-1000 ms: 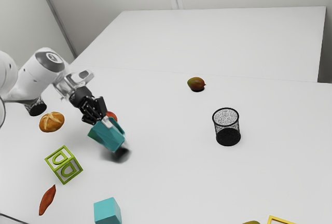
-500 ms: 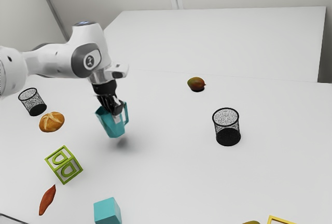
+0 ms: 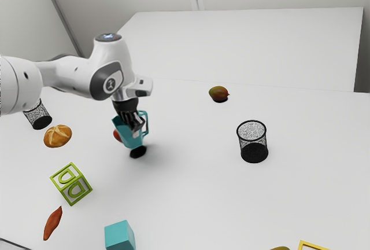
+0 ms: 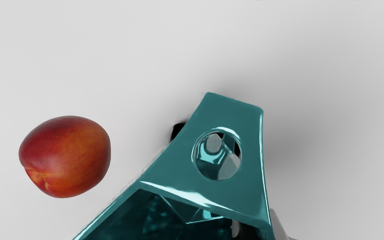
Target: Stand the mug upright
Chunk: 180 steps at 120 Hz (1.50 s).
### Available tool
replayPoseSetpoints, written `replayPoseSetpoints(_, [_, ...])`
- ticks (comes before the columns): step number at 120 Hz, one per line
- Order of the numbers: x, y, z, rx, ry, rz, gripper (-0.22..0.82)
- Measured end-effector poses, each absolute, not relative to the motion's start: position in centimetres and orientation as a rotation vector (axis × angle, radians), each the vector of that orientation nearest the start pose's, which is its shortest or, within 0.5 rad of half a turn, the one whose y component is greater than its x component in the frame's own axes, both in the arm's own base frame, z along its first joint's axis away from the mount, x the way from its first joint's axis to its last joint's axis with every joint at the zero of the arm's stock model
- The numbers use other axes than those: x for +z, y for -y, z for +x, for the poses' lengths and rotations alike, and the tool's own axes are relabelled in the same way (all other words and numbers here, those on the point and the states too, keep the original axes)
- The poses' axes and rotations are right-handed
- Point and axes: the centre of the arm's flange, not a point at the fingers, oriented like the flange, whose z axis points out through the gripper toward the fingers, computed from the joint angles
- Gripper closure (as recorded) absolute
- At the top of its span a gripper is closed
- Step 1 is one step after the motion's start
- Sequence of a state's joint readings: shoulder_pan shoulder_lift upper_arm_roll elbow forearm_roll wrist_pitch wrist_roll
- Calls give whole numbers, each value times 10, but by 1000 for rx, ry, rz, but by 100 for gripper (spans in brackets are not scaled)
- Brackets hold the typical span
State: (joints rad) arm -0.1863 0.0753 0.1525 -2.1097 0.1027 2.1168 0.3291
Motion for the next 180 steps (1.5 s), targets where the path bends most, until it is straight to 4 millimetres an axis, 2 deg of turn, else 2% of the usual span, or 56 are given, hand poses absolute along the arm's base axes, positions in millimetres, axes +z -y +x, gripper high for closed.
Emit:
replayPoseSetpoints(20, [360,33,549,153,-618,-3018,78])
replayPoseSetpoints(67, [336,34,553,195,-539,-3046,77])
replayPoseSetpoints(76, [335,34,553,197,-531,-3051,70])
replayPoseSetpoints(88, [339,35,553,189,-518,-3066,48])
replayPoseSetpoints(103, [367,43,551,125,-528,-3080,27])
replayPoseSetpoints(123, [417,44,552,-4,-523,-3087,13])
replayPoseSetpoints(149, [493,39,584,-143,-505,-3072,5])
replayPoseSetpoints(168, [556,28,591,-169,-478,-3075,2])
replayPoseSetpoints(180, [587,26,594,-164,-477,-3075,1])
